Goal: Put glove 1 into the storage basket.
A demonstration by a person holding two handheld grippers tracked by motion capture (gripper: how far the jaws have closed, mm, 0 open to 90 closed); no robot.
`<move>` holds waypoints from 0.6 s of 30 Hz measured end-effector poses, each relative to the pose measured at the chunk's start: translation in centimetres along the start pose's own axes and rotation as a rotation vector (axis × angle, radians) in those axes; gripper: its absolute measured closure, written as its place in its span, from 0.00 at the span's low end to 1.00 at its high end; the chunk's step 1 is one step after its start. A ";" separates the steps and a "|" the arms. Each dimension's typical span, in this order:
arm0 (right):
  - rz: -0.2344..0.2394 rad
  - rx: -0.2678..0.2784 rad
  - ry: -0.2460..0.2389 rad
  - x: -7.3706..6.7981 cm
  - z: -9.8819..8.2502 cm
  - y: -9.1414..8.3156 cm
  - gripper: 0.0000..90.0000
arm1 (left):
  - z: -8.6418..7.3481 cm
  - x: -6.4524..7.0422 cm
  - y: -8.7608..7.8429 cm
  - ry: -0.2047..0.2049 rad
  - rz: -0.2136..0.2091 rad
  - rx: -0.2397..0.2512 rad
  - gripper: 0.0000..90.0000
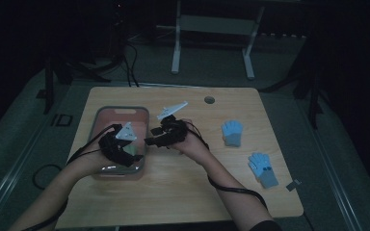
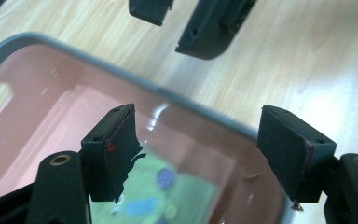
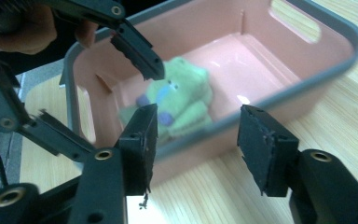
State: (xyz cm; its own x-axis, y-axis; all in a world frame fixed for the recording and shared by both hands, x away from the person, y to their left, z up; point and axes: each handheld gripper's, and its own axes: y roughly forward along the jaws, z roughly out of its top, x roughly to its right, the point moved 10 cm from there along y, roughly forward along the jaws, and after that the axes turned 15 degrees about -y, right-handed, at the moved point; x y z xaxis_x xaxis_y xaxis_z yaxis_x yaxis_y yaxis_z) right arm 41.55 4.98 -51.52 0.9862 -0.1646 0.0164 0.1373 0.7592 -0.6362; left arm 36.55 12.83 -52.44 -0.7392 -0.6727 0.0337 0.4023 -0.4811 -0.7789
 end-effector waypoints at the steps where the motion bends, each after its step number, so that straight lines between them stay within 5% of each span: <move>1: -0.006 -0.002 0.002 0.0 -0.3 -0.4 0.52 | 0.2 0.3 0.1 0.004 -0.004 0.001 0.32; 6: -0.040 -0.004 0.014 0.7 -2.1 -2.2 0.47 | 0.8 2.0 0.7 0.018 -0.040 0.000 0.32; 11: -0.068 -0.009 0.033 1.4 -4.0 -3.7 0.36 | 1.0 4.0 1.6 0.032 -0.093 -0.019 0.18; 18: -0.127 0.002 0.034 2.2 -6.4 -5.8 0.22 | 1.5 5.9 3.0 0.049 -0.086 -0.019 0.11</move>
State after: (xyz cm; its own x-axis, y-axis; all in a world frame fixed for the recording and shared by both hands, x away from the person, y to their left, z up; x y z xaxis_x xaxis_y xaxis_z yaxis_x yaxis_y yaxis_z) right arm 42.37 -3.85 -52.70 0.9572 -0.2808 0.0703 0.2610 0.7323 -0.6290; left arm 34.22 6.52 -53.63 -0.7960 -0.6011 0.0703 0.3266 -0.5244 -0.7863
